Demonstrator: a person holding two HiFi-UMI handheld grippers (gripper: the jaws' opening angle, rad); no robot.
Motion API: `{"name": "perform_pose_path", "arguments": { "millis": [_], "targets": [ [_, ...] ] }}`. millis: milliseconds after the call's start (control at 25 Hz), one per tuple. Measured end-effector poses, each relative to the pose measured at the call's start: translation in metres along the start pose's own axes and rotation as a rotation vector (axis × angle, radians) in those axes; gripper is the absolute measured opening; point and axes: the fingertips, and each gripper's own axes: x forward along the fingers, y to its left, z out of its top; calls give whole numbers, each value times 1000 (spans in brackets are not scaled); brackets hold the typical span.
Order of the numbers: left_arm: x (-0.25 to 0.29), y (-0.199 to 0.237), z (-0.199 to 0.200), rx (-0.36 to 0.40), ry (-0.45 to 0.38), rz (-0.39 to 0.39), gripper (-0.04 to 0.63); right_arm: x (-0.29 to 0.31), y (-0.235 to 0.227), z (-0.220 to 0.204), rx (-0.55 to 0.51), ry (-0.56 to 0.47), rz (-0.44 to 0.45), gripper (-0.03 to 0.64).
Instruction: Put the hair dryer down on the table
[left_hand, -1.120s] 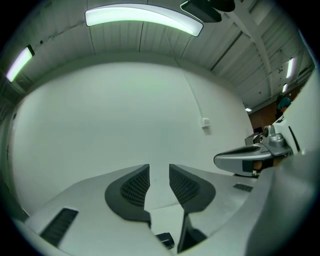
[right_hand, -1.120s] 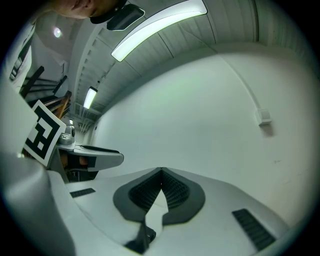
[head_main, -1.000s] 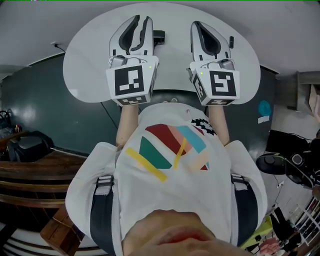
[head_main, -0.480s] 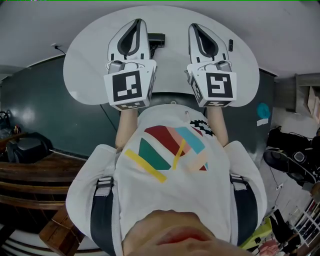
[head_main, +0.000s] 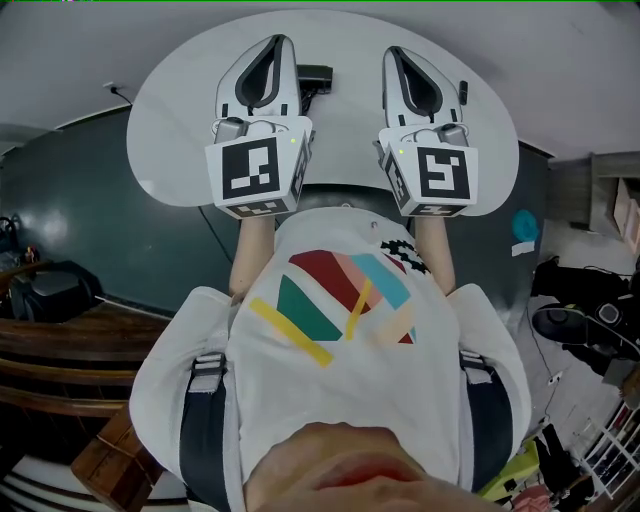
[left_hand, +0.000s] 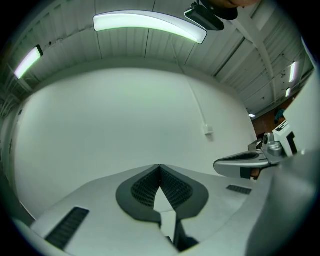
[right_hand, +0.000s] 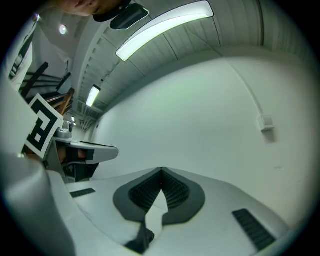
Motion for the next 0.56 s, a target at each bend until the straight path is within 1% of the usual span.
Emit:
{"name": "perform_pose_path", "arguments": {
  "millis": [240, 560],
  "targets": [
    [5, -2, 1, -1, 5, -10, 15, 3, -5, 1, 9, 8, -7, 11],
    [4, 1, -1, -5, 14, -4, 15, 4, -2, -1, 11, 24, -1, 11]
  ]
}}
